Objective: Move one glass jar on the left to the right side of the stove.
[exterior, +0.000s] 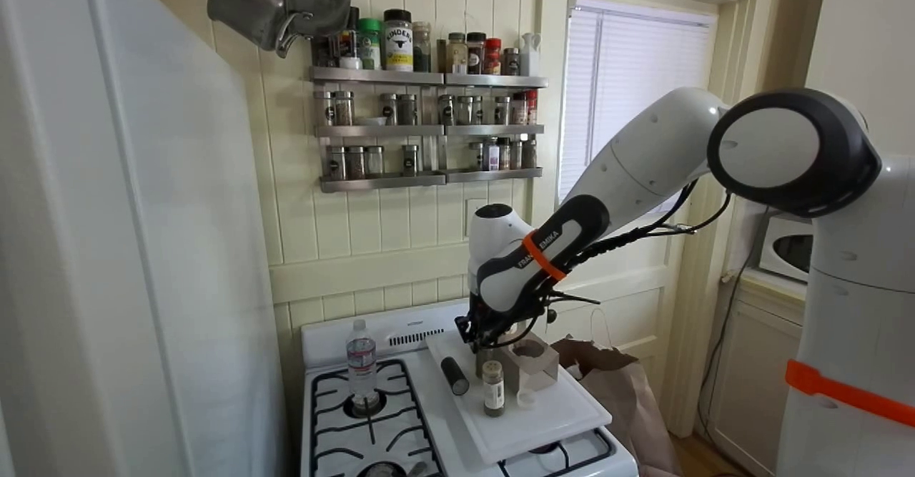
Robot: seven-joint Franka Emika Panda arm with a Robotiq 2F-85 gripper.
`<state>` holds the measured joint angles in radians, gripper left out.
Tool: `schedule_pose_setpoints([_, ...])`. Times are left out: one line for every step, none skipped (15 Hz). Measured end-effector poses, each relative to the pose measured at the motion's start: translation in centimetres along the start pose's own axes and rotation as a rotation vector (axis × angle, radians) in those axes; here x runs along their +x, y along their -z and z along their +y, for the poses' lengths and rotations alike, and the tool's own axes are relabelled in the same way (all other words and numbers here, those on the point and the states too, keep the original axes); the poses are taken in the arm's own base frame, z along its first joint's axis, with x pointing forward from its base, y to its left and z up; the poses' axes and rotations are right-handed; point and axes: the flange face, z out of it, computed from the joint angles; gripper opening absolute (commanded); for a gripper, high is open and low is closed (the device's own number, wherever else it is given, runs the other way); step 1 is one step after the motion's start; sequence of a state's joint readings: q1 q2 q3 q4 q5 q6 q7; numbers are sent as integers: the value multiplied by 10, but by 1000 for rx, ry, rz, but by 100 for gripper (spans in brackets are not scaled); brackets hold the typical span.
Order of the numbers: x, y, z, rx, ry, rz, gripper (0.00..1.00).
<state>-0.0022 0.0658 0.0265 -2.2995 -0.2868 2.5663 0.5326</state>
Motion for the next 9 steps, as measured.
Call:
schedule_pose_setpoints([-1, -1, -1, 0, 2, -2, 25])
schedule_pose_setpoints([-1, -2, -2, -1, 4, -5, 25])
schedule_pose_setpoints([-1, -4, -2, -1, 5, -7, 25])
schedule_pose_setpoints([-2, -5, -3, -2, 6, -9, 25])
schedule_pose_setpoints([-2, -6, -3, -2, 6, -12, 75])
schedule_pose_setpoints([-2, -7, -3, -2, 6, -14, 76])
schedule_pose_setpoints([-3, -8, -3, -2, 5, -16, 81])
schedule_pose_setpoints([-3, -9, -4, -2, 4, -18, 89])
schedule_pose_setpoints([-2, -9, -4, -2, 4, -17, 96])
